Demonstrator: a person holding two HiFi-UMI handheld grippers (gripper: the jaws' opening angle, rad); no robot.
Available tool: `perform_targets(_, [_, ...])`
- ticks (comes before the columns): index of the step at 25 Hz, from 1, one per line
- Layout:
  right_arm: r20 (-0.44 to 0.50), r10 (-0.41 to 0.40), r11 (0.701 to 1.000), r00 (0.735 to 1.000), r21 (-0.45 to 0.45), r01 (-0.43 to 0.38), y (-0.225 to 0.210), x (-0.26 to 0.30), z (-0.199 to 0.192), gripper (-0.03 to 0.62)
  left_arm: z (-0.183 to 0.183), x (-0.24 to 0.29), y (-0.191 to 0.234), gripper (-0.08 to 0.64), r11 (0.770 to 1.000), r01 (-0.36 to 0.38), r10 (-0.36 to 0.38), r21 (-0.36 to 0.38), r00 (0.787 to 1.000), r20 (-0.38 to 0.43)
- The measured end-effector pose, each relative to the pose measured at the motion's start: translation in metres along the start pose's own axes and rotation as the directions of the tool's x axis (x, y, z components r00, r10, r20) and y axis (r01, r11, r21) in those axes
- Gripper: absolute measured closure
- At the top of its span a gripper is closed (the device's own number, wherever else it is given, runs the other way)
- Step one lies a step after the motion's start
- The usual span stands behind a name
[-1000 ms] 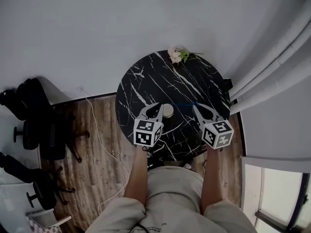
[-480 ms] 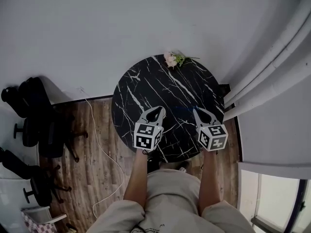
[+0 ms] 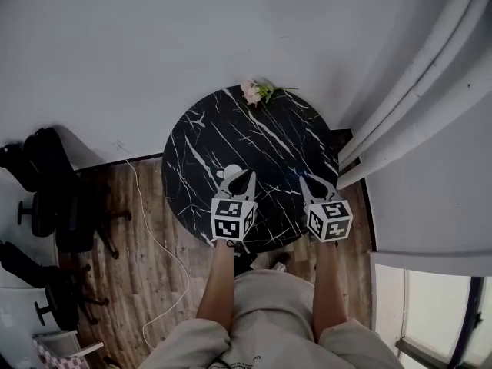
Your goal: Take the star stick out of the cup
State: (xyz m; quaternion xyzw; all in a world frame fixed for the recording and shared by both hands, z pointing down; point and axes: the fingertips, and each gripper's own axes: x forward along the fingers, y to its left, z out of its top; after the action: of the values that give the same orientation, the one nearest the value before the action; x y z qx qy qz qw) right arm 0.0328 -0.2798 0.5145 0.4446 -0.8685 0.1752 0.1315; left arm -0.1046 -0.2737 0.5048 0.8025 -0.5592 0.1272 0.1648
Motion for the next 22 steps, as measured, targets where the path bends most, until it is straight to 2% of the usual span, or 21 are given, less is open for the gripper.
perform_targets(6, [0.019,-0.005,1.000,1.000,-0.006,0.005,-0.024,-0.026,-0.009,0.548,-0.010,0.006,-0.029,0.535,1.000,0.006,-0.005,-0.015,1.000,0.015])
perform_targets(15, [0.064,-0.054,0.998,0.996,0.041,0.052,-0.049,-0.055,-0.011,0.548,-0.004,0.008,-0.059,0.535,0.999,0.027,-0.027,0.025,0.999,0.021])
perform_targets(22, [0.077,-0.098,0.994,0.992,0.052,0.094,-0.068,-0.075,-0.016,0.548,-0.005,0.018,-0.089,0.535,0.993,0.092,-0.093,0.069,0.996,0.009])
